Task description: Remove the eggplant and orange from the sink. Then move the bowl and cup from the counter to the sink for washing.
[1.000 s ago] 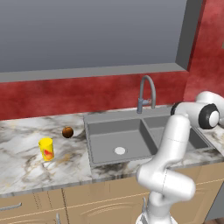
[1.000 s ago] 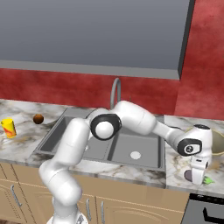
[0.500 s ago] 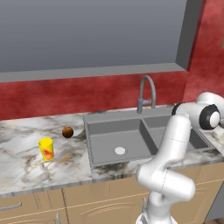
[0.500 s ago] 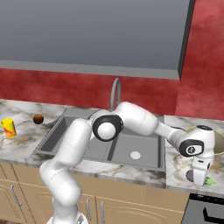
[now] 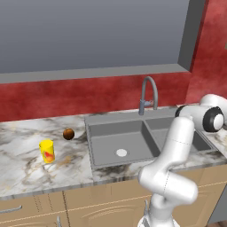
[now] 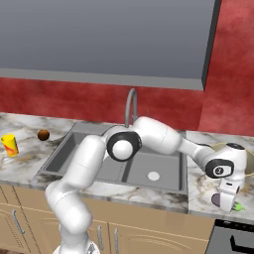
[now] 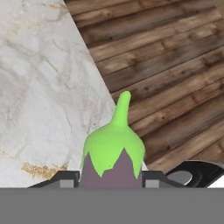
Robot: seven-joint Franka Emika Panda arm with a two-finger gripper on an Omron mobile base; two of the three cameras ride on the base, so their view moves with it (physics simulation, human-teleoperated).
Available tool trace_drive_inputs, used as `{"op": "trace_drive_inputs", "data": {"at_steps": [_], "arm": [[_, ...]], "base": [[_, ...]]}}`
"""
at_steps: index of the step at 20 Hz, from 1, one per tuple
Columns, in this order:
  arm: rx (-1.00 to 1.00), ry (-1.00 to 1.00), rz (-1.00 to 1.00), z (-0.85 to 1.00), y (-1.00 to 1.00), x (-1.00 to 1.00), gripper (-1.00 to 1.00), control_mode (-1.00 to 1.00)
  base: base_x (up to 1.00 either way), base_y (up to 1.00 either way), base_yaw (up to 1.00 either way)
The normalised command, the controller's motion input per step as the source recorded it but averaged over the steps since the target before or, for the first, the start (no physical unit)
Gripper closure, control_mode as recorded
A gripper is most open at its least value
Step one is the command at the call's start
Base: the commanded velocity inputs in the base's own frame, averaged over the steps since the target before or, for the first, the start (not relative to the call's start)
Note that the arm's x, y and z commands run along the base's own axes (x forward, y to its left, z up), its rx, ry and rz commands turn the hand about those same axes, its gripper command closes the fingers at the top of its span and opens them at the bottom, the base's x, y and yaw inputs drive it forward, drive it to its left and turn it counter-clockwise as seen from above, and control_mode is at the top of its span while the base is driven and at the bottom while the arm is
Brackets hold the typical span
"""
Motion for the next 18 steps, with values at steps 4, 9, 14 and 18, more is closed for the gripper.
{"op": "trace_drive_inputs", "data": {"at_steps": [4, 9, 14, 18], "arm": [[0.03, 0.00, -0.01, -0.06, -0.01, 0.09, 1.00, -1.00], [0.02, 0.00, -0.01, -0.05, 0.00, 0.09, -1.00, -1.00], [0.01, 0.00, -0.01, -0.04, 0.00, 0.07, -1.00, -1.00], [0.01, 0.00, -0.01, -0.06, 0.00, 0.07, -1.00, -1.00]], "base": [[0.00, 0.00, 0.00], [0.00, 0.00, 0.00], [0.00, 0.00, 0.00], [0.00, 0.00, 0.00]]}}
